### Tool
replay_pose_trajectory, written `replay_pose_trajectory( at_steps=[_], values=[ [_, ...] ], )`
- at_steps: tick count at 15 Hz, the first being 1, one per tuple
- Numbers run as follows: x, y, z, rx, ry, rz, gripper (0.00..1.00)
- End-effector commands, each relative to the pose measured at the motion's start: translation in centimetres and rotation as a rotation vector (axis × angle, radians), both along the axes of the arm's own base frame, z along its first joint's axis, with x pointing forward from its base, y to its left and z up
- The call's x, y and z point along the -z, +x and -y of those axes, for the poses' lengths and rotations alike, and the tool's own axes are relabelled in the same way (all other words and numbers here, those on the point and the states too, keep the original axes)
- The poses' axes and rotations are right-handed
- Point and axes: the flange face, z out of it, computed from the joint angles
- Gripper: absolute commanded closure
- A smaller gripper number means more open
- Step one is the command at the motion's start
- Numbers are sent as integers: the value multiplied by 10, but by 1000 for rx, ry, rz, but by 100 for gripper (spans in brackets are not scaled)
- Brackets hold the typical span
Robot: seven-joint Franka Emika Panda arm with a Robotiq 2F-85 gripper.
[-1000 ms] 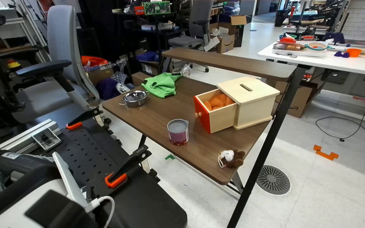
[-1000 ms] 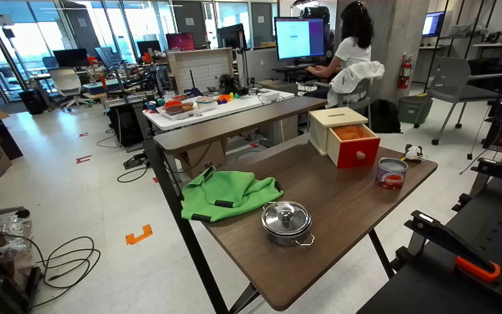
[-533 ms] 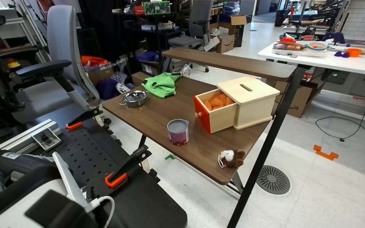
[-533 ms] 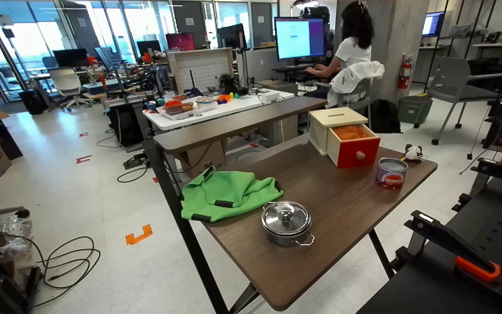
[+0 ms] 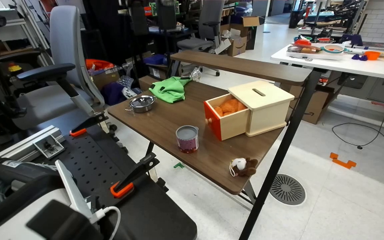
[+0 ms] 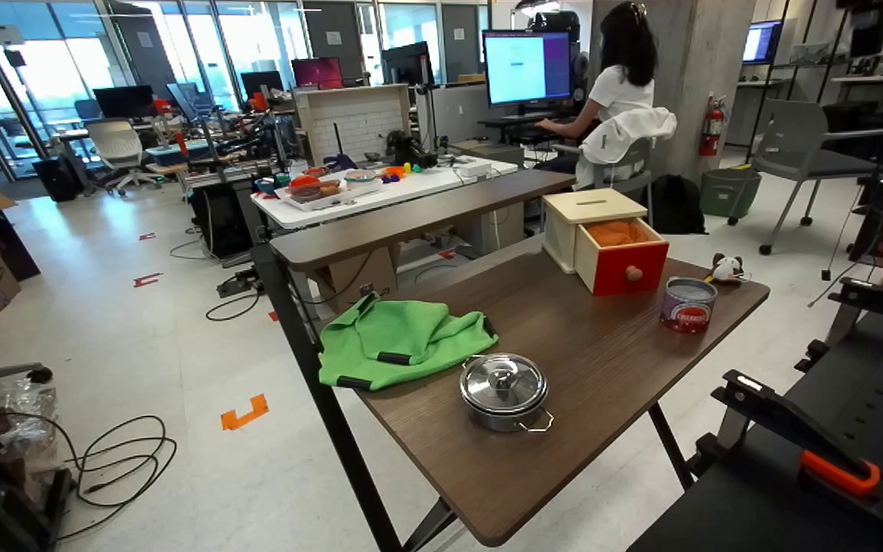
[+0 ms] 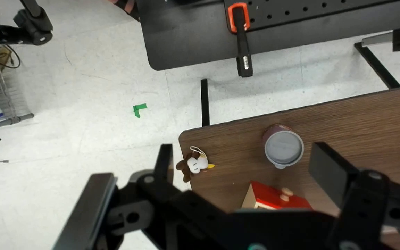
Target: Move the can to the left of the drawer
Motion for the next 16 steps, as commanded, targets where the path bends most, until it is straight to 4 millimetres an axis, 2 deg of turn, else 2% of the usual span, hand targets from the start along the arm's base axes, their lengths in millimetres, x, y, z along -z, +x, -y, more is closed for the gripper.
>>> replay_pose_trajectory(
  at_steps=[1,5,8,11,14,15,16],
  values=[
    [51,21,17,6,13,42,0],
    [114,41,13,8,29,22,0],
    [157,50,-5,1,41,0,0],
    [191,59,-22,-3,57,-13,0],
    [213,68,-38,-2,86,4,0],
    [204,57,-32,-9,73,-21,0],
    [211,60,-36,-10,78,-19,0]
  ],
)
